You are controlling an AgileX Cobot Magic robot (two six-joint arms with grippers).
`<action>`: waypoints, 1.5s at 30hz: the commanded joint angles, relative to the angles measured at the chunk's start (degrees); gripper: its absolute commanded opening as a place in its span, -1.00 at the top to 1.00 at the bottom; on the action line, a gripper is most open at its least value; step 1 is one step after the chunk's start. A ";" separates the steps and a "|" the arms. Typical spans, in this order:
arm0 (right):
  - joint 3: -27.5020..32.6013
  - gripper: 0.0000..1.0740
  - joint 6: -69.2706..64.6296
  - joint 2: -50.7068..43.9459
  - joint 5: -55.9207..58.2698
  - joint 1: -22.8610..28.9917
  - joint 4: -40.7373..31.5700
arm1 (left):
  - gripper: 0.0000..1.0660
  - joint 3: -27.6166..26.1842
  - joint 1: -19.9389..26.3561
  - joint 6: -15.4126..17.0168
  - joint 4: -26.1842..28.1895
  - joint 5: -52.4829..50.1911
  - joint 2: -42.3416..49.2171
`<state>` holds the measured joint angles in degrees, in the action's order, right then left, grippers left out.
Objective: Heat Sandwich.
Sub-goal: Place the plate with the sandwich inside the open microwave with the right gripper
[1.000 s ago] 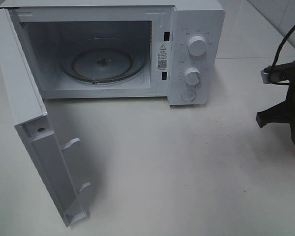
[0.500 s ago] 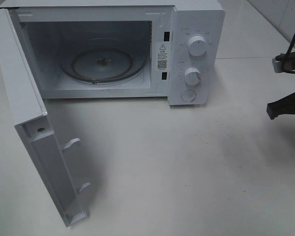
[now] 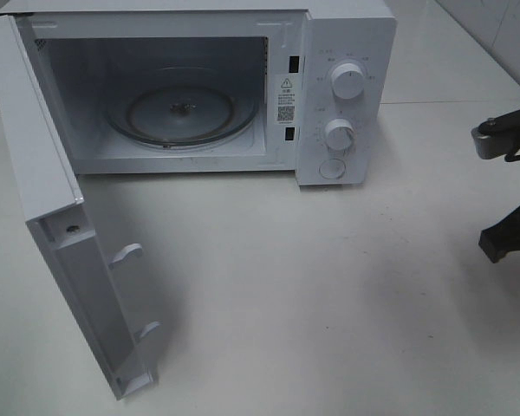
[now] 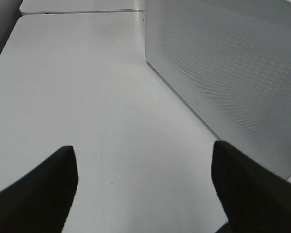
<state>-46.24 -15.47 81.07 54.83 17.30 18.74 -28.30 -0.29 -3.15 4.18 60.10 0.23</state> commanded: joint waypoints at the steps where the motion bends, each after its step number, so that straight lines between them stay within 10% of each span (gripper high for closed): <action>1: 1.72 1.00 0.00 -2.64 1.03 2.75 3.32 | -0.33 0.11 -0.17 0.00 0.17 -0.69 1.26; 20: 7.05 1.00 15.47 -6.19 -5.10 20.68 9.22 | -0.33 0.11 -0.17 0.00 0.17 -0.69 1.26; 45: 7.05 1.00 64.29 -6.19 -12.72 25.55 8.94 | -0.33 0.11 -0.17 0.00 0.17 -0.69 1.26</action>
<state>-39.19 47.38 75.46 43.37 42.69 26.47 -28.30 -0.29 -3.15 4.18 60.10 0.23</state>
